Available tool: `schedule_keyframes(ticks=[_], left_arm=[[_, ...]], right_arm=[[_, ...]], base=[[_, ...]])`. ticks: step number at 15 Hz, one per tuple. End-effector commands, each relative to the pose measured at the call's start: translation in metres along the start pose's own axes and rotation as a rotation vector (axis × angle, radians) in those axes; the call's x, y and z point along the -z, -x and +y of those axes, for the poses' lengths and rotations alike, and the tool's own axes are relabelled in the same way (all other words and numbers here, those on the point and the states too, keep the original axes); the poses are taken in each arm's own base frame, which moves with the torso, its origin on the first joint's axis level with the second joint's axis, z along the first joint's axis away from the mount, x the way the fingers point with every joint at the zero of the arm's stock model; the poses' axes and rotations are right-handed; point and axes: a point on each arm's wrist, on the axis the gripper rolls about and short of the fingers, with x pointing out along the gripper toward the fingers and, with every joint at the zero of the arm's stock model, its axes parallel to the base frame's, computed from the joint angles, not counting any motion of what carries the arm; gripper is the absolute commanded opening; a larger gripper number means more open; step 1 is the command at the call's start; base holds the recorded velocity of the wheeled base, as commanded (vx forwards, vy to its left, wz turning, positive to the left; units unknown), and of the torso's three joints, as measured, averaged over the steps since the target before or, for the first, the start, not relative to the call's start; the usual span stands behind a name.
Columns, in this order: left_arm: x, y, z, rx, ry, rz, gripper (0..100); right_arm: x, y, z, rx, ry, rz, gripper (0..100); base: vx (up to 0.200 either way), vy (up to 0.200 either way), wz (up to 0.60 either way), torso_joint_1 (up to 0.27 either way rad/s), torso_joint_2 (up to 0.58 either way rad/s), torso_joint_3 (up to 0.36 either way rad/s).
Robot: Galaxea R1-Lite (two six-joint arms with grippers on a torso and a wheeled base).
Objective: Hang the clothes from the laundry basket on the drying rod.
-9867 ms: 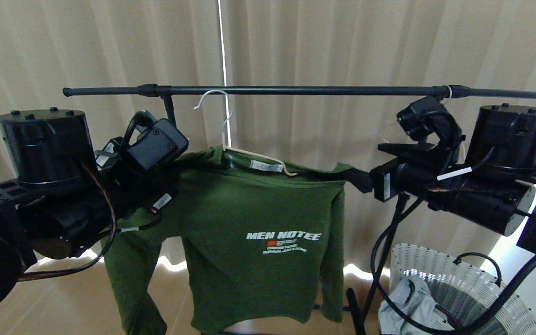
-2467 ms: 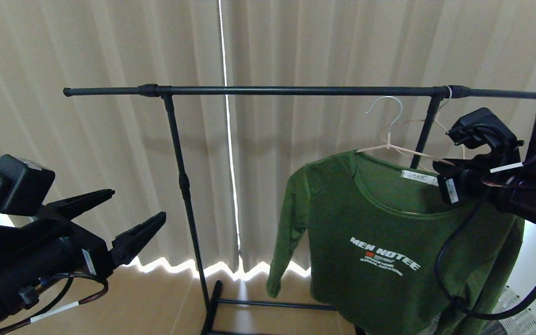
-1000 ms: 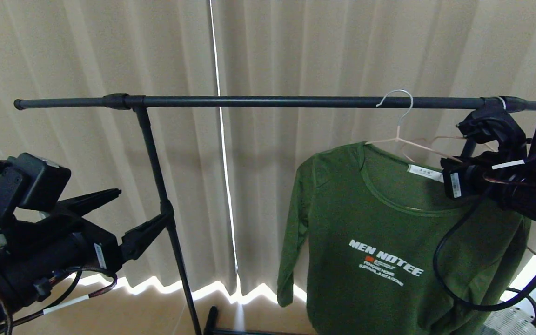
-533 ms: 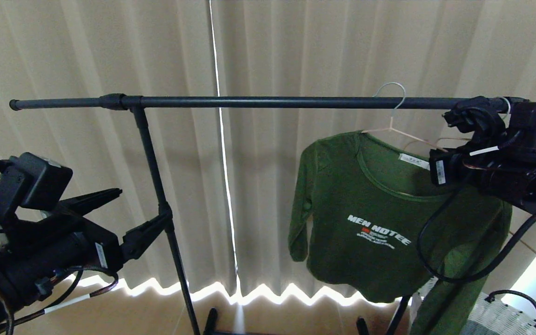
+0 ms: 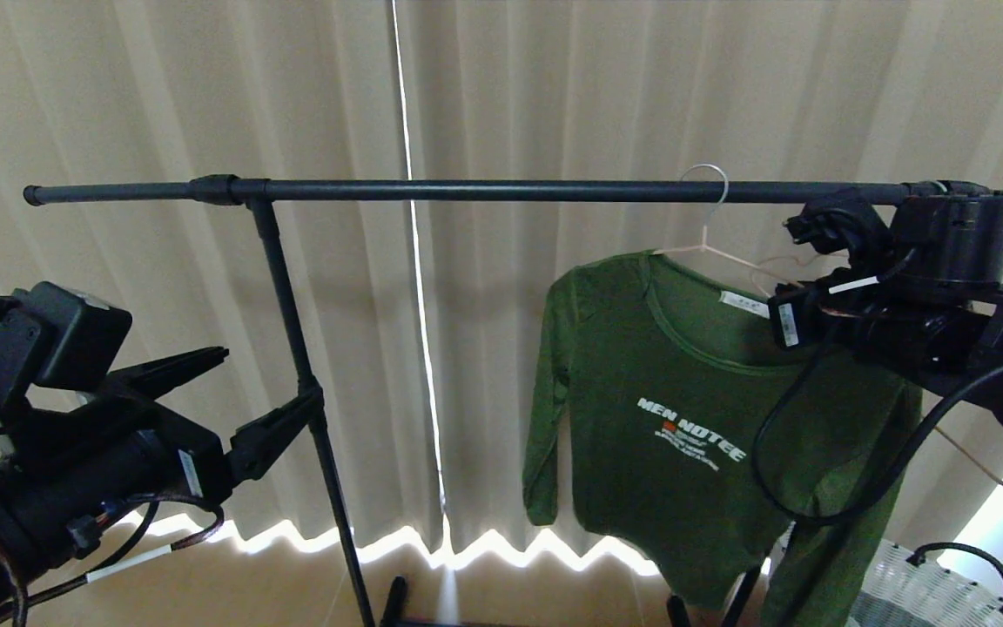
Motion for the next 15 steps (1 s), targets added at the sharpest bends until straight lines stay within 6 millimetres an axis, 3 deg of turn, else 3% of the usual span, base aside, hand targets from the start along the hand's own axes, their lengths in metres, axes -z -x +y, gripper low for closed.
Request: schedule_keyframes(ticks=[1,4,8,9,15], left_arm=[[0.001,-0.001,0.0,0.0,0.0,0.004,100],[0.001,0.0,0.0,0.001,0.0,0.006,100],[0.001,0.0,0.001,-0.006,0.001,0.005,100],[0.001,0.0,0.002,-0.014,0.0,0.002,100],[0.001,0.0,0.006,-0.034,0.0,0.001,100]], right_arm=[[0.006,-0.006,0.012,-0.026,0.019,0.021,0],[0.007,-0.007,0.023,-0.057,0.03,0.021,0],[0.005,-0.002,0.024,-0.068,0.03,0.012,0],[0.005,0.0,0.027,-0.078,0.029,0.009,100],[0.012,0.015,0.03,-0.128,-0.001,-0.078,100]], base=[[0.0,0.0,0.0,0.0,0.0,0.0],[0.0,0.0,0.0,0.0,0.0,0.0],[0.0,0.0,0.0,0.0,0.0,0.0],[0.0,0.0,0.0,0.0,0.0,0.0],[0.0,0.0,0.0,0.0,0.0,0.0]])
